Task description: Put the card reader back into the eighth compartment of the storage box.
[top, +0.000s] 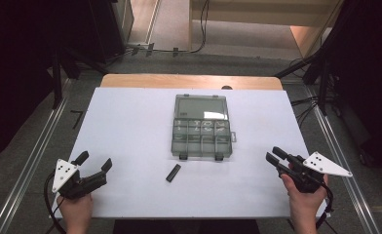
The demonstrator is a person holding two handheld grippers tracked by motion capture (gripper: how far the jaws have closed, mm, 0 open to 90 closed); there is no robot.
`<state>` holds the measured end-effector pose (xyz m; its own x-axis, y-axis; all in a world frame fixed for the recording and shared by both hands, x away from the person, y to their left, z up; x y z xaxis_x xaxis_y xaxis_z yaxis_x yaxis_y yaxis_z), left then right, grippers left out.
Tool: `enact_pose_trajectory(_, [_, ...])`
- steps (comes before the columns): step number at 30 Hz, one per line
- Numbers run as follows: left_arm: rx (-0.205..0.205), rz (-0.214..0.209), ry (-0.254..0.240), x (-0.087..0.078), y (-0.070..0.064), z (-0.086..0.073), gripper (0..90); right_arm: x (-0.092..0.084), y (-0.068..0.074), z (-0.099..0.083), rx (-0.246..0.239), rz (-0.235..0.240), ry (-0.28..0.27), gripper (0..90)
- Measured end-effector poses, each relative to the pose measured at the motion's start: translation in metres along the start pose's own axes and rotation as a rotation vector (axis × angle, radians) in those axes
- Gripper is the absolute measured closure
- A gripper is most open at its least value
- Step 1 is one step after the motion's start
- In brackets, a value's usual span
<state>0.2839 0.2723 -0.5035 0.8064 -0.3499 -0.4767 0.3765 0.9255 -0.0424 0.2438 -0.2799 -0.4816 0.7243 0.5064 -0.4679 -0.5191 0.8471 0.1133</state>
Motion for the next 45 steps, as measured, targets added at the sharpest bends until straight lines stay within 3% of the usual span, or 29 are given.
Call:
enact_pose_trajectory(10, [0.001, 0.003, 0.0, 0.0, 0.0, 0.0, 14.2, 0.022, 0.026, 0.024, -0.07, 0.041, 0.057, 86.5])
enact_pose_trajectory(15, [0.005, 0.001, 0.001, 0.0, -0.001, 0.0, 14.2, 0.037, 0.042, 0.034, -0.11, 0.071, 0.083, 87.3])
enact_pose_trajectory(20, [0.011, 0.003, 0.002, 0.001, -0.002, 0.0, 14.2, 0.05, 0.058, 0.041, -0.121, 0.157, 0.101, 87.3])
enact_pose_trajectory(35, [0.015, 0.007, 0.0, 0.001, -0.002, 0.0, 14.2, 0.085, 0.098, 0.055, -0.181, 0.256, 0.159, 87.5])
enact_pose_trajectory(45, [0.015, 0.004, -0.001, 0.001, -0.002, 0.0, 14.2, 0.115, 0.135, 0.057, -0.24, 0.33, 0.21, 87.6])
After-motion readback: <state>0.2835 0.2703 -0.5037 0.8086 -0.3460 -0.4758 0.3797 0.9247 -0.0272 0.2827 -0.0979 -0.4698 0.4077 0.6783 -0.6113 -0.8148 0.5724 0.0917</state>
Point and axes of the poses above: each handheld gripper's, and its own axes: x roughly forward along the jaws, z roughly out of its top, y roughly to its left, the point moved 6 cm from there along x, roughly forward along the jaws, and after that the axes turned 11 degrees about y, right-handed, at the moved point
